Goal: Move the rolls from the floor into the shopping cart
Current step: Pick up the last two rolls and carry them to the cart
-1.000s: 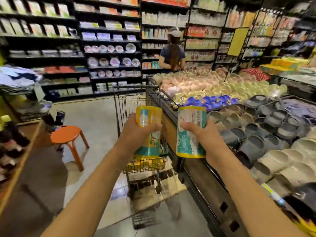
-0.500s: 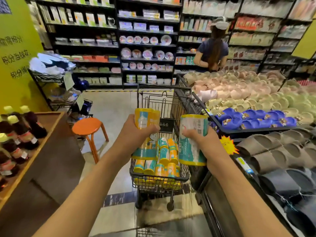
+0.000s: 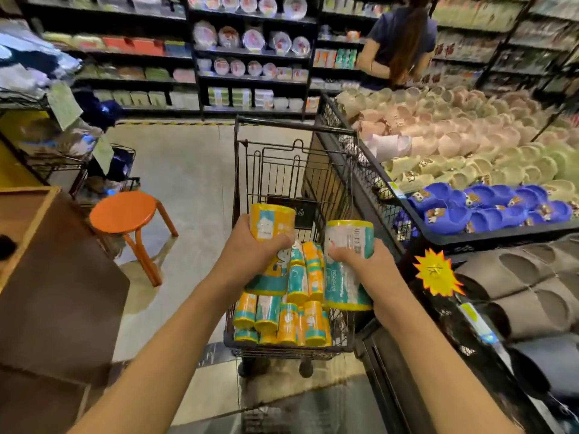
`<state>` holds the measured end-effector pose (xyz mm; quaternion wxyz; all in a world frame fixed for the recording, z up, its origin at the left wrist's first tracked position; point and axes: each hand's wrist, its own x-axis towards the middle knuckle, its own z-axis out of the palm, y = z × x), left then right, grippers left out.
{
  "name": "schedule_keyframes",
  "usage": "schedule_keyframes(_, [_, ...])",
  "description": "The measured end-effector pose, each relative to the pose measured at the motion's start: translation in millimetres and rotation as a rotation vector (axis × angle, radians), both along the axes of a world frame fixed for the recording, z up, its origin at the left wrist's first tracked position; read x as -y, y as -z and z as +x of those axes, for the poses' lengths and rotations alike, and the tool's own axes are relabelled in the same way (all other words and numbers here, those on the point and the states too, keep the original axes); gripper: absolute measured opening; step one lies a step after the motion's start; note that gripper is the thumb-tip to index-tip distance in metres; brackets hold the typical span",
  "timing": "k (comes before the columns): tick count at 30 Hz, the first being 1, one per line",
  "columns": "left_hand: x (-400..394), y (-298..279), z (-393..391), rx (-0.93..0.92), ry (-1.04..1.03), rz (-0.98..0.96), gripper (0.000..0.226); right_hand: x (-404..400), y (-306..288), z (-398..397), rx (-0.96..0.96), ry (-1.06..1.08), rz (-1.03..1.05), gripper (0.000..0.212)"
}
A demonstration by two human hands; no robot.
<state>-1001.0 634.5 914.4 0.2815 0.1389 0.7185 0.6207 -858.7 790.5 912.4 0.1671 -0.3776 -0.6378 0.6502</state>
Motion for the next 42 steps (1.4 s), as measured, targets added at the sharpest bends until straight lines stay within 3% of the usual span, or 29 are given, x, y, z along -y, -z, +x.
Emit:
schedule_keyframes(12, [-90.1, 99.3, -72.7, 0.122, -0.117, -0.172, 0.046, -81.3, 134.3, -75.8, 0.248, -0.101, -0.105, 0.058])
schedule_keyframes(19, [-116.1, 173.1, -99.0, 0.195, -0.112, -0.273, 0.046, -92.2, 227.5, -96.9, 0.453, -0.120, -0.107, 0.057])
schedule_keyframes(23, [-120.6, 221.8, -112.6, 0.226, -0.114, -0.316, 0.043, -92.8, 285.6, -106.4, 0.588, -0.126, -0.113, 0.067])
schedule_keyframes(26, [-117.5, 257.2, -118.7, 0.260, -0.117, -0.354, 0.059, -90.7, 321.4, -111.7, 0.699, -0.104, -0.044, 0.069])
schedule_keyframes(30, [-111.5, 299.6, -121.6, 0.288, -0.099, -0.367, 0.046, -75.6, 359.3, -116.8, 0.845, -0.150, 0.082, 0.111])
schedule_keyframes(36, [-110.8, 337.5, -116.8, 0.318, -0.064, -0.361, 0.056, -63.5, 385.7, -112.7, 1.038, -0.261, 0.290, 0.098])
schedule_keyframes(42, [-113.4, 352.4, -115.2, 0.367, -0.017, -0.367, 0.064, -59.5, 400.6, -120.8, 1.156, -0.238, 0.436, 0.100])
